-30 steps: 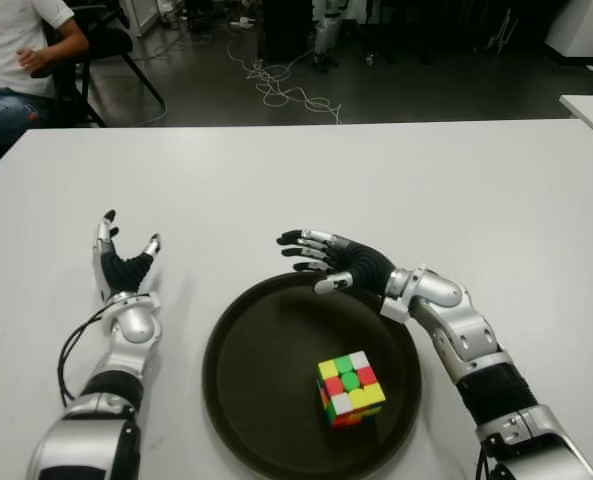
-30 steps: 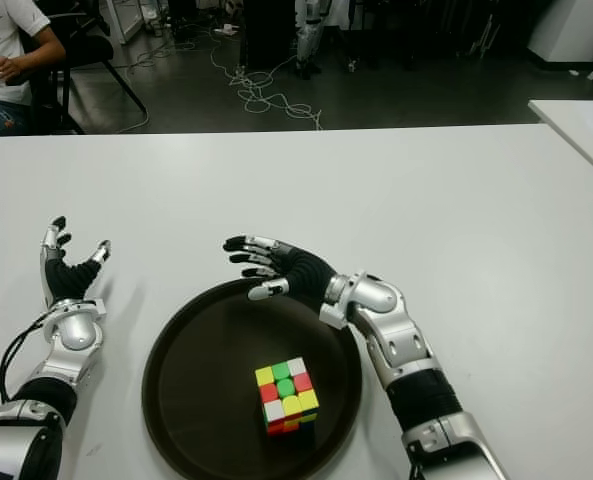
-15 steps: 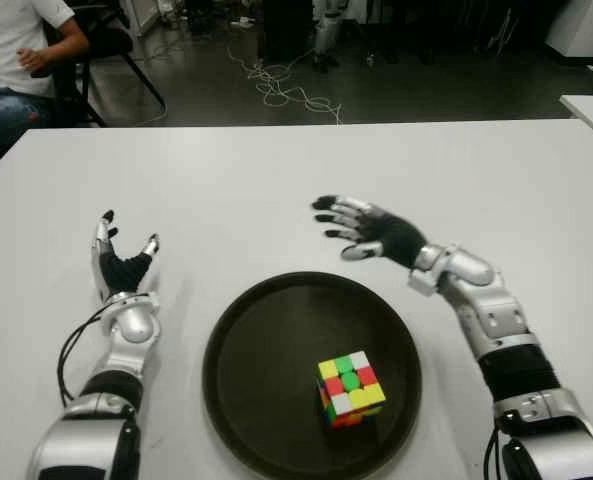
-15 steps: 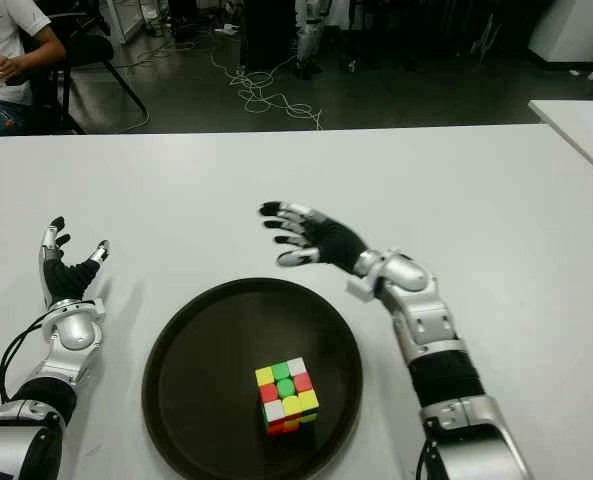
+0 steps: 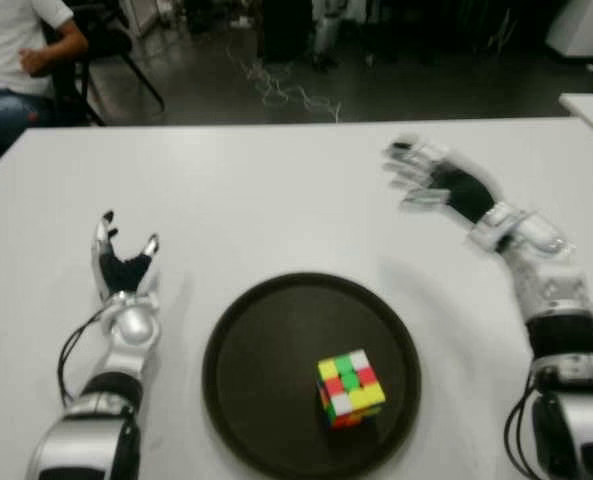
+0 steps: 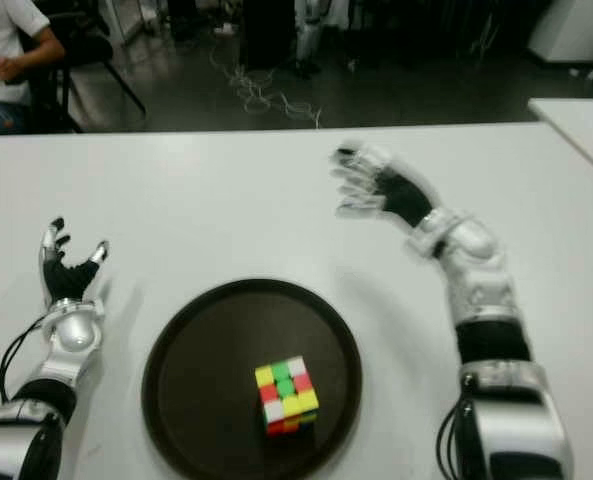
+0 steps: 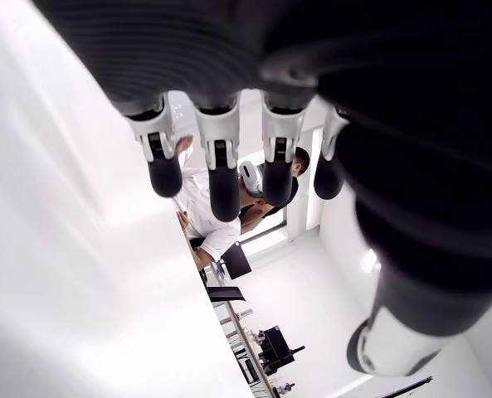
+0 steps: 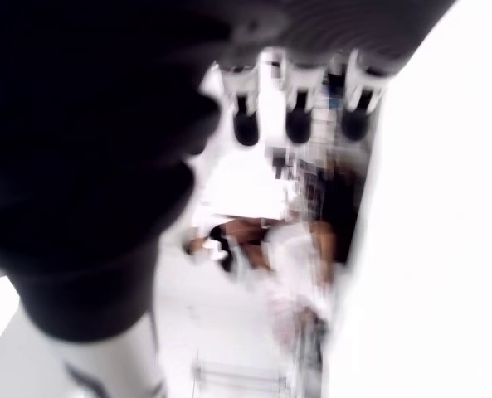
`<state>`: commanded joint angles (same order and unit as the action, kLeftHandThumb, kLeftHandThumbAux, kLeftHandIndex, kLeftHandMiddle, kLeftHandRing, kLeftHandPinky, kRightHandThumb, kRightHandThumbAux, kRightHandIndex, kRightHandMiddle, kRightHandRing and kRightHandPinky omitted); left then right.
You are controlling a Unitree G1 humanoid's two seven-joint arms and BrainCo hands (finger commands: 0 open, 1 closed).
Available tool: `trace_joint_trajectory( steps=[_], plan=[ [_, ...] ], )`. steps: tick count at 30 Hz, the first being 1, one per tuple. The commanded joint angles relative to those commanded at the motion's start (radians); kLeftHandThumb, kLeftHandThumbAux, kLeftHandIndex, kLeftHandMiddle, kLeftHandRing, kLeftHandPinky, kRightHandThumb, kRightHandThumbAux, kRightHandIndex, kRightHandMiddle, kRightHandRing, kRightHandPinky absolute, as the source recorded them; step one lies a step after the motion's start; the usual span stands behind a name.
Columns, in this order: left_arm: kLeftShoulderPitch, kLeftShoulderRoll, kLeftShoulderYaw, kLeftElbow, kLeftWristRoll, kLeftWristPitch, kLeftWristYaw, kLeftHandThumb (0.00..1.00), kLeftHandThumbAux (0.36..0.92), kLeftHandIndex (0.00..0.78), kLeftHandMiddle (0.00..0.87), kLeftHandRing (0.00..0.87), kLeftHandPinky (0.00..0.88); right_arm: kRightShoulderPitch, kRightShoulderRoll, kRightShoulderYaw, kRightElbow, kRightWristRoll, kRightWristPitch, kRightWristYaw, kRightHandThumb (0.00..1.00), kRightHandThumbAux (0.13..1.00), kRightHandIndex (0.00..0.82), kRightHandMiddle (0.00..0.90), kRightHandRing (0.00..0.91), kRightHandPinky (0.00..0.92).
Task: Pick up the Rubik's Cube and put it in the plate
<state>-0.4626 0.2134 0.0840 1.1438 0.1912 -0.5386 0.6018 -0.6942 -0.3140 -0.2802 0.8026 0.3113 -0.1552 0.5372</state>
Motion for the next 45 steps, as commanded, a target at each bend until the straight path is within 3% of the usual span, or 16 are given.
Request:
trace_joint_trajectory(
  steps=[2, 7, 16, 21, 24, 31, 40, 45],
  plan=[
    [0.001, 0.003, 0.002, 0.001, -0.002, 0.0, -0.004, 0.0, 0.764, 0.092, 0.117, 0.109, 0.088, -0.024, 0.004, -0.025, 0.067, 0.006, -0.041, -0.027, 0.0, 0.913, 0.0, 0.036, 0.018, 0.049],
    [0.001, 0.01, 0.016, 0.0, -0.019, -0.007, -0.035, 0.0, 0.783, 0.088, 0.123, 0.118, 0.095, -0.002, 0.03, -0.06, 0.131, -0.001, -0.164, -0.095, 0.0, 0.908, 0.0, 0.018, 0.005, 0.045],
    [-0.005, 0.02, 0.051, 0.011, -0.063, -0.021, -0.103, 0.0, 0.805, 0.099, 0.149, 0.14, 0.101, 0.062, 0.081, -0.002, 0.19, -0.153, -0.394, -0.322, 0.0, 0.82, 0.0, 0.0, 0.0, 0.006],
    [-0.008, 0.023, 0.056, 0.018, -0.069, -0.017, -0.117, 0.0, 0.804, 0.099, 0.146, 0.13, 0.087, 0.078, 0.082, 0.029, 0.275, -0.231, -0.472, -0.427, 0.0, 0.783, 0.0, 0.0, 0.0, 0.006],
    [-0.01, 0.027, 0.054, 0.024, -0.067, -0.013, -0.123, 0.0, 0.796, 0.103, 0.143, 0.125, 0.083, 0.11, 0.092, 0.062, 0.325, -0.302, -0.53, -0.535, 0.0, 0.753, 0.0, 0.0, 0.0, 0.001],
    [-0.012, 0.029, 0.044, 0.031, -0.056, -0.02, -0.115, 0.0, 0.779, 0.11, 0.136, 0.119, 0.08, 0.132, 0.097, 0.124, 0.391, -0.416, -0.606, -0.73, 0.0, 0.752, 0.0, 0.0, 0.0, 0.0],
    [-0.007, 0.031, 0.028, 0.029, -0.034, -0.042, -0.09, 0.0, 0.76, 0.093, 0.126, 0.125, 0.111, 0.189, 0.114, 0.239, 0.402, -0.588, -0.64, -1.003, 0.0, 0.789, 0.0, 0.0, 0.0, 0.0],
    [0.0, 0.032, 0.017, 0.025, -0.019, -0.046, -0.071, 0.0, 0.773, 0.086, 0.122, 0.129, 0.121, 0.196, 0.122, 0.265, 0.389, -0.617, -0.662, -1.063, 0.0, 0.807, 0.0, 0.0, 0.0, 0.0]
  ],
)
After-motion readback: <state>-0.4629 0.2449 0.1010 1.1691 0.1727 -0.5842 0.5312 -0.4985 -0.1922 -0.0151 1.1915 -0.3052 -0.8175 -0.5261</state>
